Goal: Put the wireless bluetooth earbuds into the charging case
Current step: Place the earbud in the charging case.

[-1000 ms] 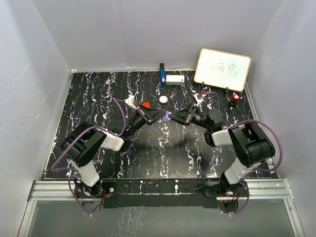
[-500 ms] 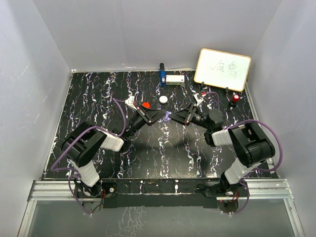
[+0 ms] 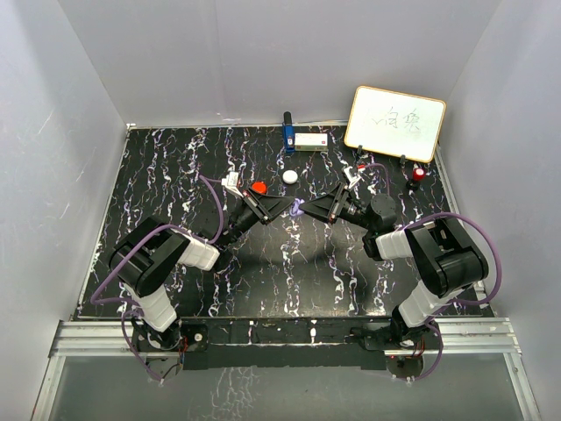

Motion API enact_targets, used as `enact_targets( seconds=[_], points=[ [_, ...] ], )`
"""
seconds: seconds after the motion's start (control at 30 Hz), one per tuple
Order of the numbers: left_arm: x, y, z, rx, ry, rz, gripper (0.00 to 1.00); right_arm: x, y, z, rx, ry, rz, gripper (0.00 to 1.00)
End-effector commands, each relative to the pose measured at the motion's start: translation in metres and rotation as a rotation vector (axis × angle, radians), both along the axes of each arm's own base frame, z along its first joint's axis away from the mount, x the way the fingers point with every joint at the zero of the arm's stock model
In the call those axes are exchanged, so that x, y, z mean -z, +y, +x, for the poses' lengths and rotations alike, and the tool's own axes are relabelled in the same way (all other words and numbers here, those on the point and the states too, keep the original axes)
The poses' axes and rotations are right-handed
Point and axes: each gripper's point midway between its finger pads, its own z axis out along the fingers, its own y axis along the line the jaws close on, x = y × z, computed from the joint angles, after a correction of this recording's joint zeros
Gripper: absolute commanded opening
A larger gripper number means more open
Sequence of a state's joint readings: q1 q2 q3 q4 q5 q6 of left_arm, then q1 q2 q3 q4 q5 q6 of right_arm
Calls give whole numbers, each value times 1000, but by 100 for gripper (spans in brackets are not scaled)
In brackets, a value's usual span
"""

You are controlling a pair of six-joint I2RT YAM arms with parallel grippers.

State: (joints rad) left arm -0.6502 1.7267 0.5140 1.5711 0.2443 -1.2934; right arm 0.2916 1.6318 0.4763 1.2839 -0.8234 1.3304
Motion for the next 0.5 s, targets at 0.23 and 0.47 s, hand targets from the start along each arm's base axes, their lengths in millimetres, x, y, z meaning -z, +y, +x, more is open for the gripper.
enact_targets(
  seconds=[0.23, 0.47],
  points=[
    [-36, 4, -10, 10, -152, -107, 26, -15, -3, 2, 14, -83, 25, 0],
    [-35, 2, -8, 12, -149, -100, 36, -14, -2, 2, 12, -84, 25, 0]
  ],
)
